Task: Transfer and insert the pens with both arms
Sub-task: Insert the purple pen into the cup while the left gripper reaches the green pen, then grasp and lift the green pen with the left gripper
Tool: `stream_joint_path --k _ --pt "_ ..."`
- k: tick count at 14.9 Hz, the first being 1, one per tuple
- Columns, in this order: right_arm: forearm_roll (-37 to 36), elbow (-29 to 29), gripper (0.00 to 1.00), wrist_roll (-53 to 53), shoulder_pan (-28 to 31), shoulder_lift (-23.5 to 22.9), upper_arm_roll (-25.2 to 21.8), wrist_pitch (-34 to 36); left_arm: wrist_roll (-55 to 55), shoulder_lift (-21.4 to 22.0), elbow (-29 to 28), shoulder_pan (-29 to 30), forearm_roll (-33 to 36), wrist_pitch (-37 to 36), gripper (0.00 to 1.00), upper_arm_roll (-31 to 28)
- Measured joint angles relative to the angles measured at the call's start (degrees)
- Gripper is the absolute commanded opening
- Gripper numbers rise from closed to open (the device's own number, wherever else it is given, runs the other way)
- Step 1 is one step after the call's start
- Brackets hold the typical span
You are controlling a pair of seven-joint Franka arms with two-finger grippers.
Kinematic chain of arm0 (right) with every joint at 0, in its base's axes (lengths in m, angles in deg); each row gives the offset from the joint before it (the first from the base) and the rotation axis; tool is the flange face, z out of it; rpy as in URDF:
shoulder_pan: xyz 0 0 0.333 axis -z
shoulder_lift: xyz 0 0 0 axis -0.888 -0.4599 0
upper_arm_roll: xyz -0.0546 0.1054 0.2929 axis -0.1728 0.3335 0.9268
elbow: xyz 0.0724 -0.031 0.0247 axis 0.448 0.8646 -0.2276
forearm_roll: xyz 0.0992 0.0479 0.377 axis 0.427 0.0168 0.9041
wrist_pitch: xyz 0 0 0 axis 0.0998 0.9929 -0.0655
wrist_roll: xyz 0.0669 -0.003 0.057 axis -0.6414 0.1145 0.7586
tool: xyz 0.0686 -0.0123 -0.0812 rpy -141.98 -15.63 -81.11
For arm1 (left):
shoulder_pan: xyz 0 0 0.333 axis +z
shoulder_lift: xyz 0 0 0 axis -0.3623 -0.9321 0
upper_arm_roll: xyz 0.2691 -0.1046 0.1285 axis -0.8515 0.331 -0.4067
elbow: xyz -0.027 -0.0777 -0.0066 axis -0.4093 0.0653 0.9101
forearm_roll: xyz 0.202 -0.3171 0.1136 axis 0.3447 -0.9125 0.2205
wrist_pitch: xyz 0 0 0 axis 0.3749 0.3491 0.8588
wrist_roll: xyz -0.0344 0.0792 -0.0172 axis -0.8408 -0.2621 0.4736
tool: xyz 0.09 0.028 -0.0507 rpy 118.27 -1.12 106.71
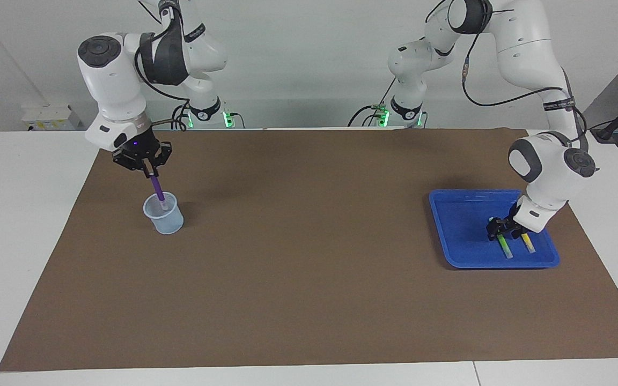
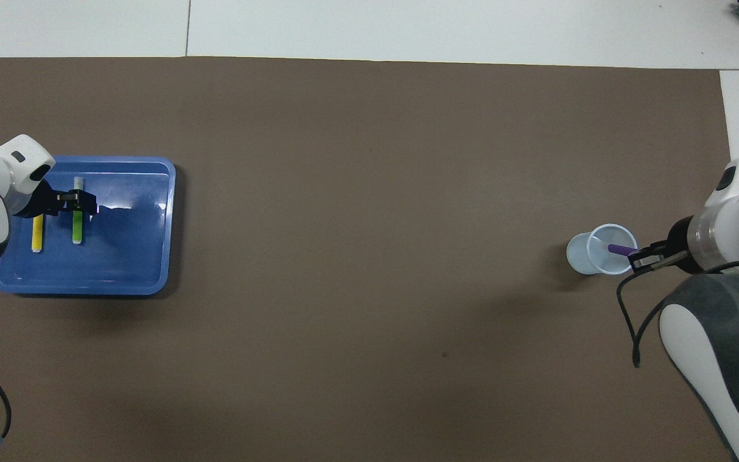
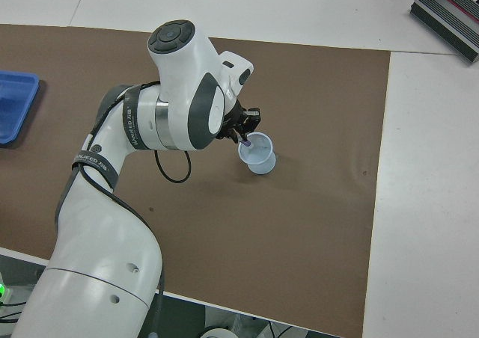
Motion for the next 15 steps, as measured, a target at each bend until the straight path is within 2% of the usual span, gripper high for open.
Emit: stream_joint_path --k 5,6,7,11,15 --pt "0.0 4.6 0.0 1.3 0.9 1.7 0.0 -4.9 0.0 0.2 -0.2 0.0 0.0 -0.2 0.16 0.1" --pt "0.0 5.0 0.0 1.7 1.2 1.9 -0.1 -5.3 0.0 0.2 -0.1 -0.1 0.0 -0.5 0.03 0.2" --pt "0.0 5.3 0.0 2.0 1.4 2.0 -0.1 -5.7 0.0 0.2 0.0 -0.1 0.0 -0.8 0.0 0.2" --pt "0.0 7.4 0.0 2.4 1.5 2.0 -0.1 -9.8 0.0 0.2 0.5 -0.1 0.1 -2.7 0.0 0.0" --pt "0.0 8.7 0.0 2.4 1.7 1.2 -0.1 -12.5 1.2 0.3 6.2 -0.1 0.2 -12.1 0.0 -0.1"
